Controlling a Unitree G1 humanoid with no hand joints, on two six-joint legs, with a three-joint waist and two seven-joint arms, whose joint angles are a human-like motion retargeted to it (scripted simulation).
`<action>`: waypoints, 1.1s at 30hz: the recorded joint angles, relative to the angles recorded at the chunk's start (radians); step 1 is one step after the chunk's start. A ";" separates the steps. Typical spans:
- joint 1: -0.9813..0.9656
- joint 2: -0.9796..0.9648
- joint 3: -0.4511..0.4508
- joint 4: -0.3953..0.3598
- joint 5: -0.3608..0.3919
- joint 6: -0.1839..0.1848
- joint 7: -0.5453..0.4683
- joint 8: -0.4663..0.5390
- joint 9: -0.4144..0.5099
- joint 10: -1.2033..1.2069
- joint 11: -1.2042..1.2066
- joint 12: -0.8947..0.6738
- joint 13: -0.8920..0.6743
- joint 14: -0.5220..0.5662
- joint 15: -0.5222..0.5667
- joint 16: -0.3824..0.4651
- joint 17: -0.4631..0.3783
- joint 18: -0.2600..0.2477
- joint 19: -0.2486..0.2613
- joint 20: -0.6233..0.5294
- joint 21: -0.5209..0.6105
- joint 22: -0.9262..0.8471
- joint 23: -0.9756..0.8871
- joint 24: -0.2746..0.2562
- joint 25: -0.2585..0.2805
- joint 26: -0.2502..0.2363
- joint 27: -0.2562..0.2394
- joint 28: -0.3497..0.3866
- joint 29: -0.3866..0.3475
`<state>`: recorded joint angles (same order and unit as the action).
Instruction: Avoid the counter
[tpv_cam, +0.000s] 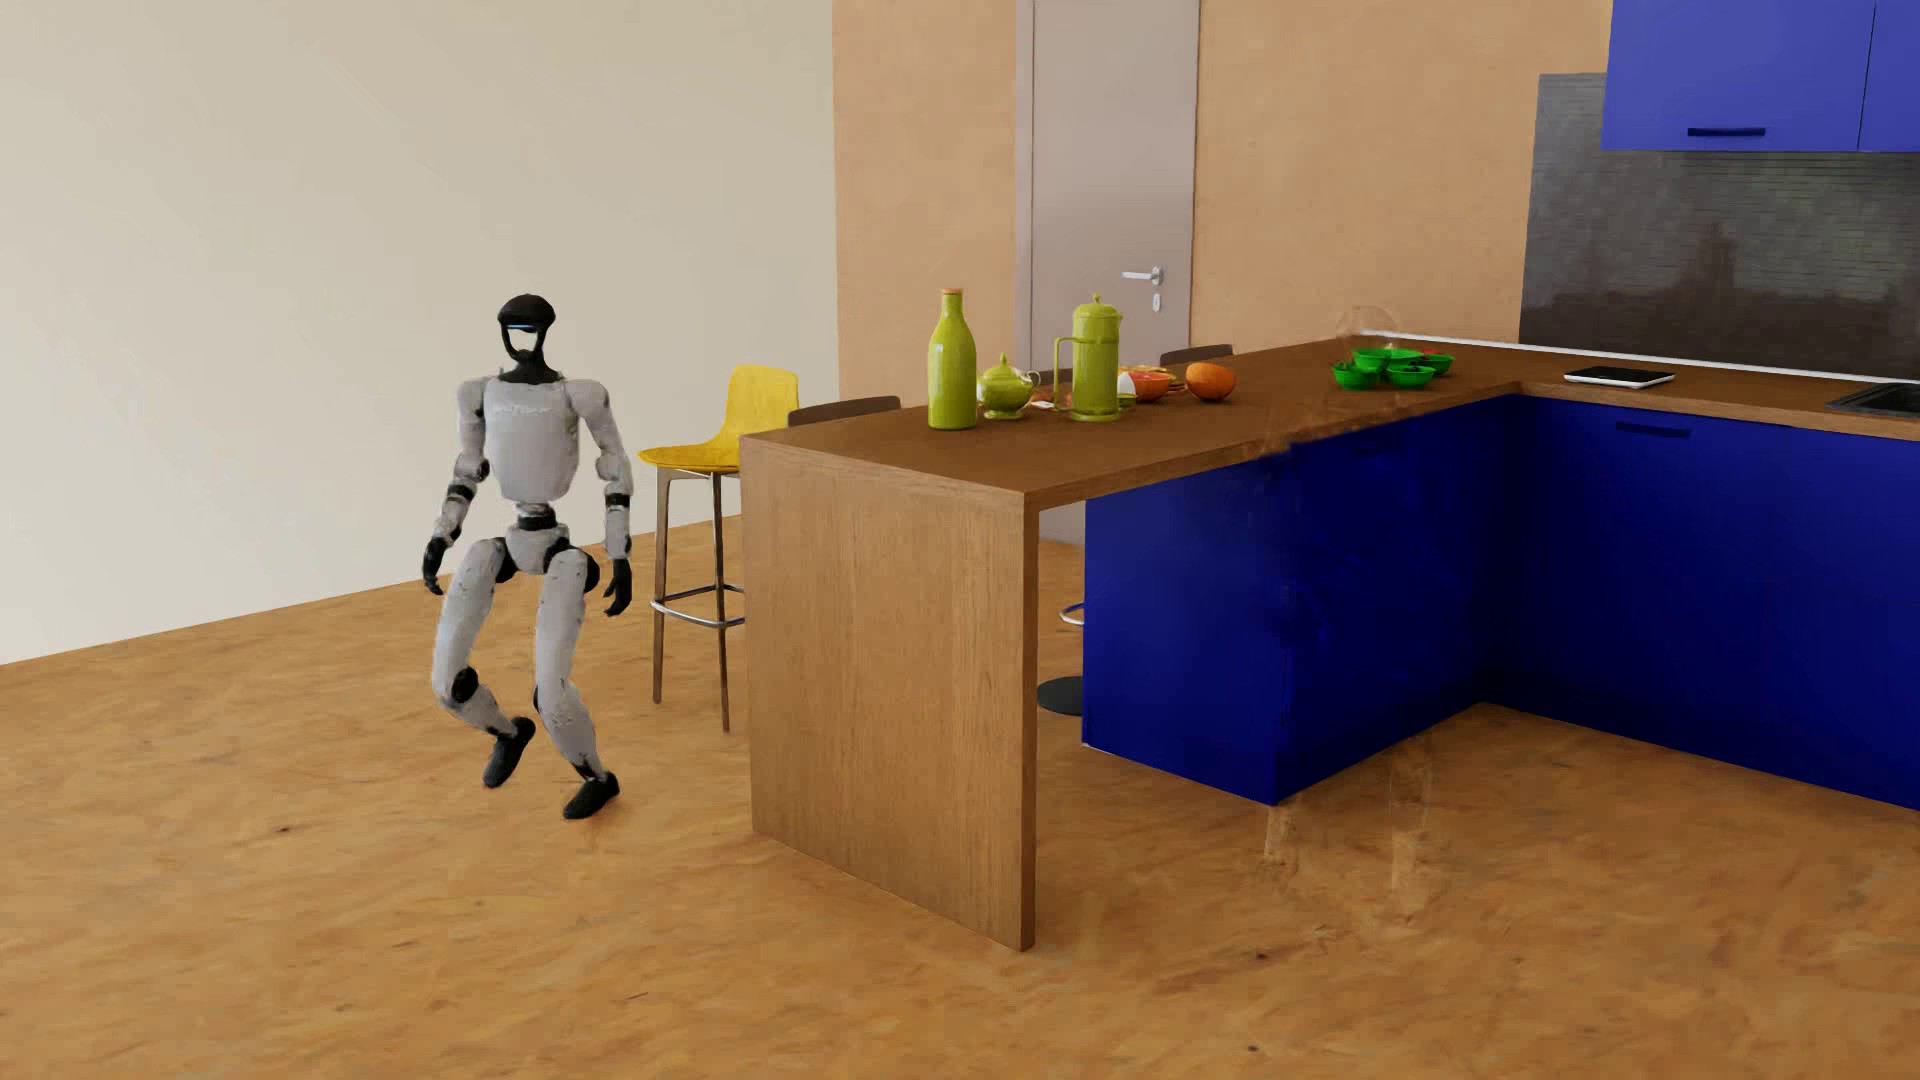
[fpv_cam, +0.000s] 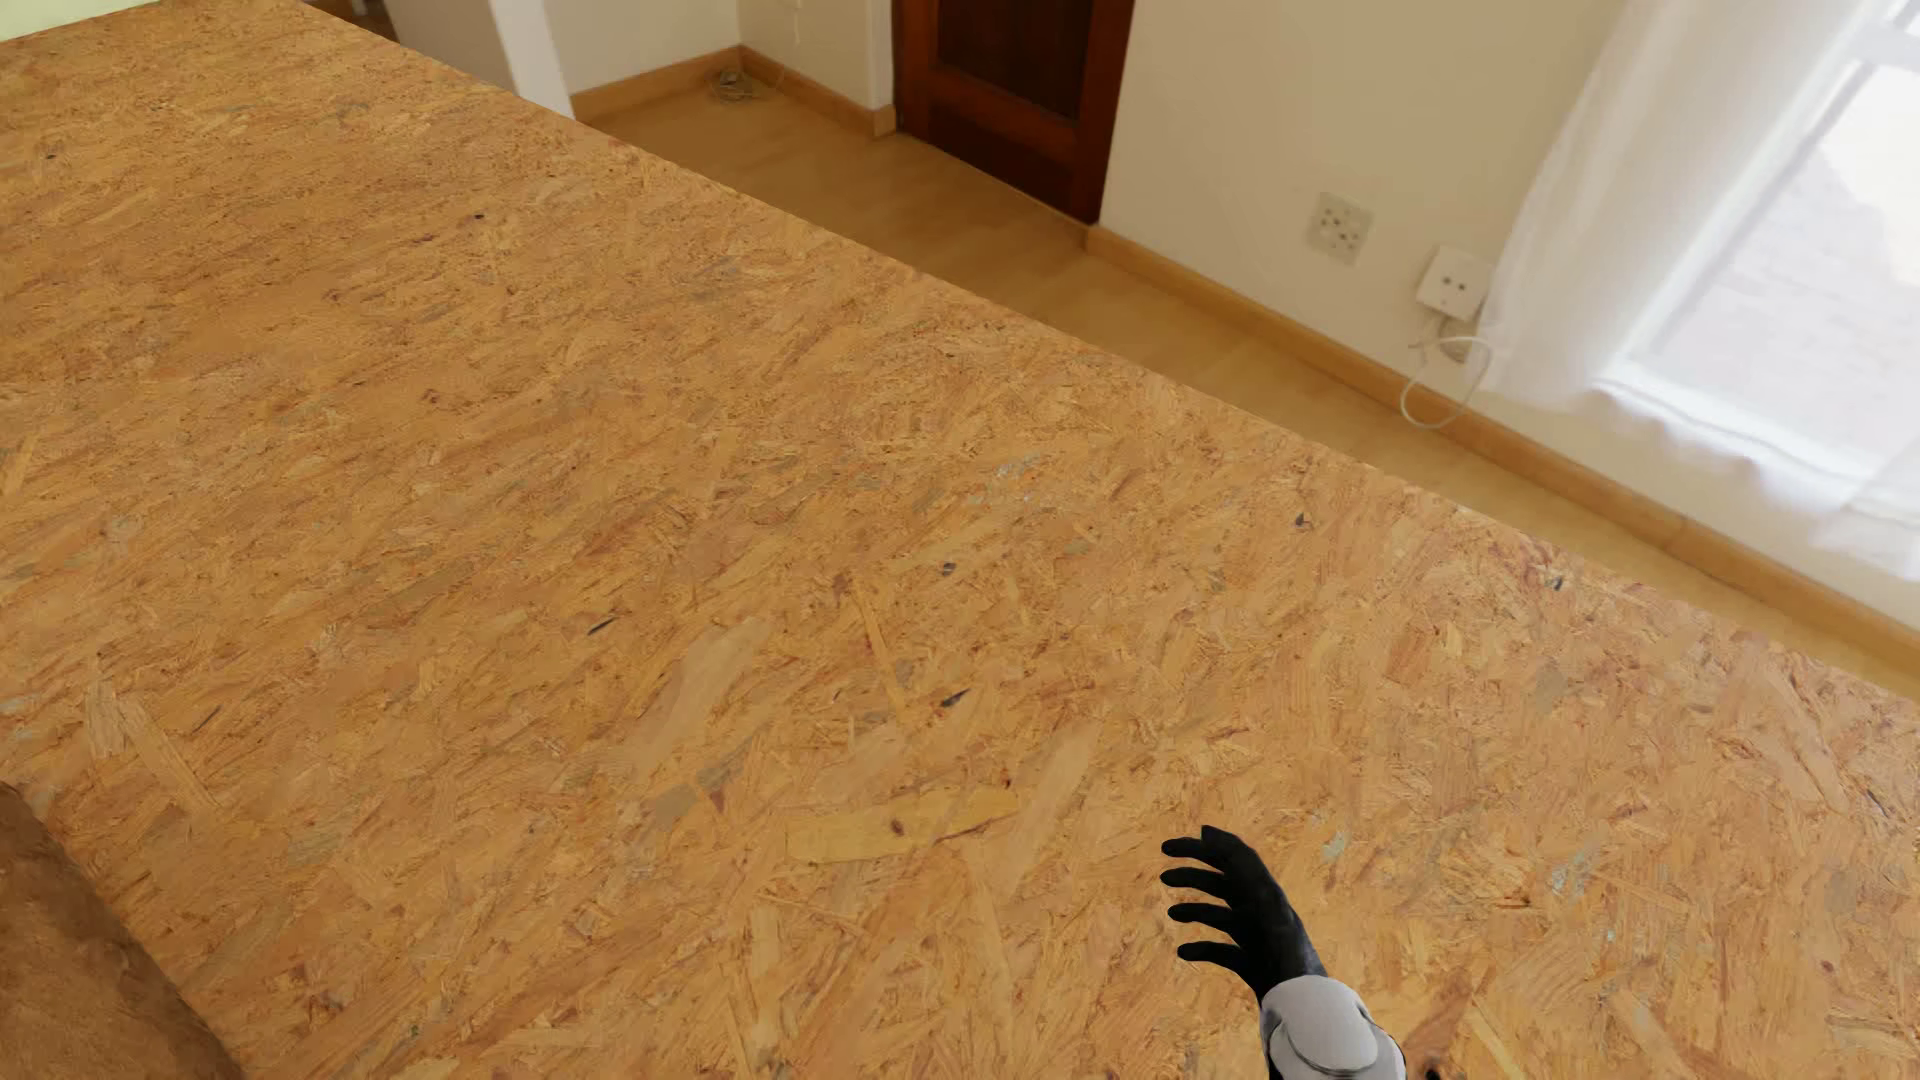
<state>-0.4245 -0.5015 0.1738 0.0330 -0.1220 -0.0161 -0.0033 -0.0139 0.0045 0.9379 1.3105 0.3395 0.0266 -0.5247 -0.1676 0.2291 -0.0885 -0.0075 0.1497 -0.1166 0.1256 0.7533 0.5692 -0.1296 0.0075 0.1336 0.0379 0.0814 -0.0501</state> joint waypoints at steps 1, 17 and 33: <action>0.049 -0.079 -0.045 -0.015 0.010 -0.028 -0.009 0.053 0.006 -0.036 -0.042 0.000 0.072 -0.016 -0.099 -0.021 -0.002 -0.005 0.019 0.043 -0.035 -0.033 0.031 -0.006 -0.005 0.008 -0.056 0.025 -0.004; 0.155 -0.095 -0.046 -0.080 0.004 -0.089 -0.020 0.028 0.013 0.022 -0.378 -0.188 0.240 -0.129 -0.201 -0.083 -0.125 0.053 -0.021 0.034 -0.078 -0.157 0.083 0.066 -0.166 0.017 -0.101 0.014 0.094; -0.132 0.037 0.110 0.019 0.004 0.093 0.078 -0.158 0.023 0.186 -0.443 -0.057 0.041 -0.031 -0.227 -0.046 -0.108 -0.010 -0.102 0.101 -0.022 -0.126 -0.016 0.071 0.013 -0.015 -0.083 -0.095 -0.106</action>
<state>-0.5560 -0.4644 0.2843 0.0518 -0.1180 0.0773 0.0749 -0.1715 0.0280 1.1236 0.8677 0.2822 0.0680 -0.5552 -0.3942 0.1829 -0.1962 -0.0170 0.0481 -0.0158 0.1035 0.6269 0.5529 -0.0582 0.0200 0.1184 -0.0455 -0.0138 -0.1559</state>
